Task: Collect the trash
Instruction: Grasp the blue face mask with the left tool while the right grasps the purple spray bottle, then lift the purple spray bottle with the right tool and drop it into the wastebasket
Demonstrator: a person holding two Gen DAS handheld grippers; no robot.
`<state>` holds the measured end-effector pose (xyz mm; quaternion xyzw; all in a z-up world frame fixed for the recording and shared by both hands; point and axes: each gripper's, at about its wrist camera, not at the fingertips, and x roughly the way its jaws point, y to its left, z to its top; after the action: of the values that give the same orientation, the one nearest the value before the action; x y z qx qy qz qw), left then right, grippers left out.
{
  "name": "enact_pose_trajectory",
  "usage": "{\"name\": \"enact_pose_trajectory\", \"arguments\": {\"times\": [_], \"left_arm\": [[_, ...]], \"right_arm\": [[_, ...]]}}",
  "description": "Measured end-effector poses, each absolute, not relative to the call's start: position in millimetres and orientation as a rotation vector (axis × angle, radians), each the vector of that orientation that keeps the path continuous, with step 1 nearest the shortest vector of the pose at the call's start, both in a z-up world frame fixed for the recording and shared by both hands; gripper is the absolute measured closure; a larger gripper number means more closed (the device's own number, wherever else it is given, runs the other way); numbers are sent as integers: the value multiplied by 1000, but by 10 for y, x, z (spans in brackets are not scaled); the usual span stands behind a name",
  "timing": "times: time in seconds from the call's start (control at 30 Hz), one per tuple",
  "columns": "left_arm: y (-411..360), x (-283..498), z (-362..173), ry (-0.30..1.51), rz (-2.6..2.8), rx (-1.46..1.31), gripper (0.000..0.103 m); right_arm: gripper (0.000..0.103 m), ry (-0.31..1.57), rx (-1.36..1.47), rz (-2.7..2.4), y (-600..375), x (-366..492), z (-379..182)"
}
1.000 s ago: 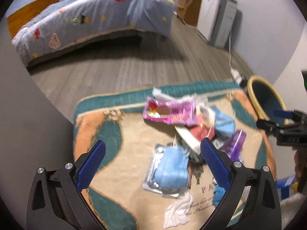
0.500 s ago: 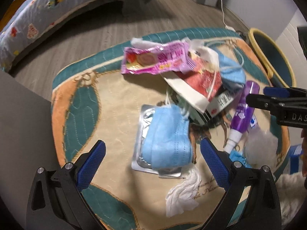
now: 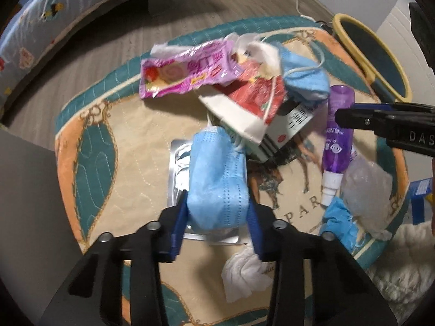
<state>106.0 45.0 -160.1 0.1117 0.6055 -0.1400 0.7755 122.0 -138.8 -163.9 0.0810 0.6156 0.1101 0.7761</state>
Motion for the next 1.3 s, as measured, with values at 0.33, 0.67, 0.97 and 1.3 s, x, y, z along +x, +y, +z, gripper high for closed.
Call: {"name": "enact_pose_trajectory", "arguments": {"times": [0.33,0.67,0.97,1.3], "left_arm": [[493,1054,-1132,1196,-271,193,69],[542,1032,-684,1089,-283,145,69],[841,993,-177,914,-225,7,70],[837,1205,-360,924,-234,51,69]], "right_arm": [[76,1200,80,225,-1603,1070,-1053],[103,1095,12,195,-1813,969,-729],[100,1144,116,142,-1958,1241,-1135],[60,1144,106,134,-1743,1791,-1469]]}}
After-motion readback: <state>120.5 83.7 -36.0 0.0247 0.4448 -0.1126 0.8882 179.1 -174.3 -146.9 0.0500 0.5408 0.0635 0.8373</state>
